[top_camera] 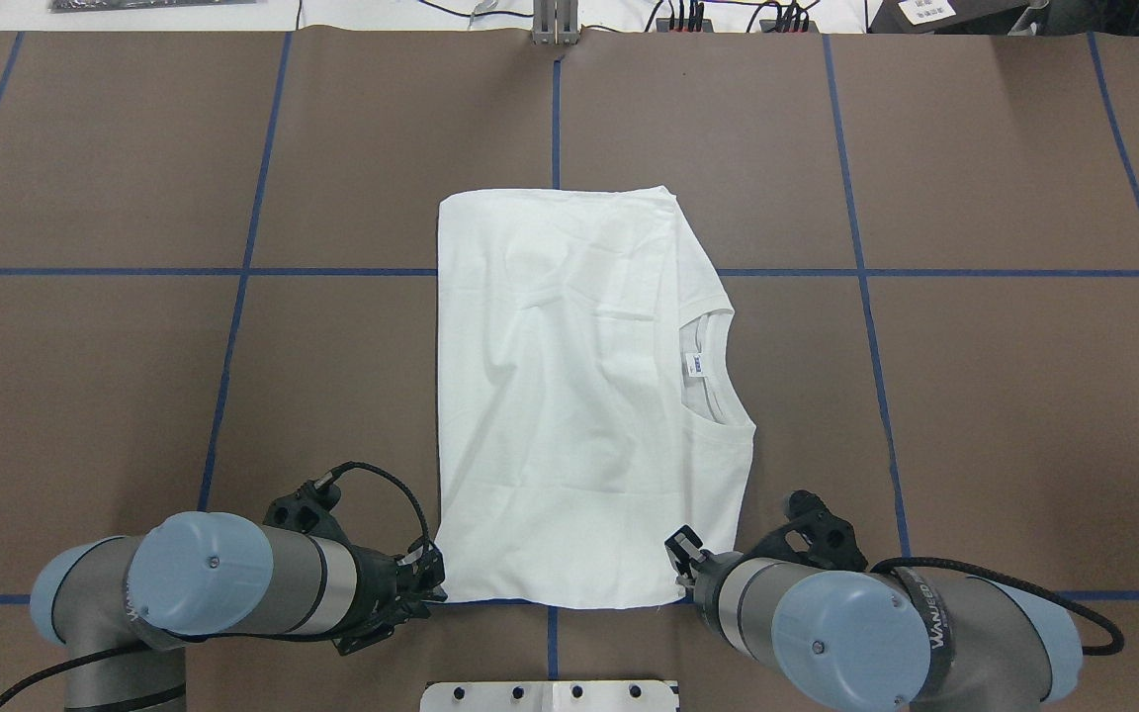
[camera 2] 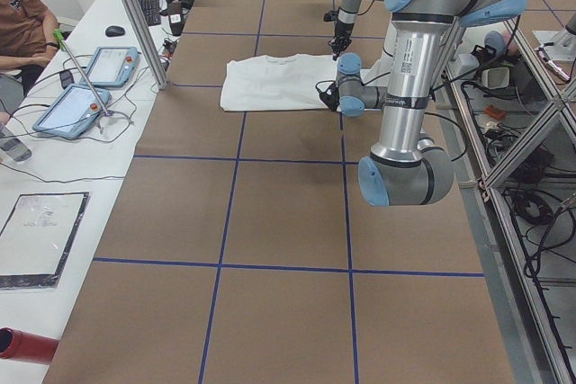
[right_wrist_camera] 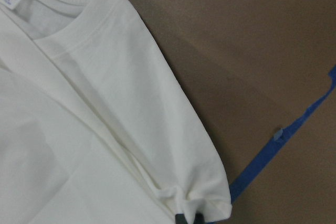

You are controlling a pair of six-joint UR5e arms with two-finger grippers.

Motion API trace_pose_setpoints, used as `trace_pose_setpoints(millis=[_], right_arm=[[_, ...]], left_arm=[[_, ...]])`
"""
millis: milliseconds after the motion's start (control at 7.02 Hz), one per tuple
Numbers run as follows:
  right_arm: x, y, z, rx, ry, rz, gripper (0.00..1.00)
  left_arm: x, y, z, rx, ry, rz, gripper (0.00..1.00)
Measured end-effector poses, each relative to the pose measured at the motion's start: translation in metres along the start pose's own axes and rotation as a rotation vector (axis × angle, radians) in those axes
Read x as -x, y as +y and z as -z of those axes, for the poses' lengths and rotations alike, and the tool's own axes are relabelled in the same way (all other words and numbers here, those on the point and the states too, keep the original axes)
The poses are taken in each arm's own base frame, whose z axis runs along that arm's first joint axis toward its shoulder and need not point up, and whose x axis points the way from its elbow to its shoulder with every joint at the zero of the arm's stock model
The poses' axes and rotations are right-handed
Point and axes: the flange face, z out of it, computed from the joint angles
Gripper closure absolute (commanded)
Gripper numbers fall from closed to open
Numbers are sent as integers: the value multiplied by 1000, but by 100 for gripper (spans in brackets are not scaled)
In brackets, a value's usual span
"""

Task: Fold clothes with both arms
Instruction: 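Grasp the near shirt edge with both grippers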

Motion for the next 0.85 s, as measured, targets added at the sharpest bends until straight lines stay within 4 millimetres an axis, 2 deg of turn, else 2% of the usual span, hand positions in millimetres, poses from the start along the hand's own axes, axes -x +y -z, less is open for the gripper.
trace_pose_setpoints(millis=[427,570,855], right_arm=[[-1,-1,-1,-2,2,0,100],[-1,0,0,0,1,0,100],[-2,4,13,8,7,-2,100]], left_arm=[[-2,4,9,4,6,-5,100],[-2,11,21,16,14,-11,100],[0,47,66,62,11,-27,100]])
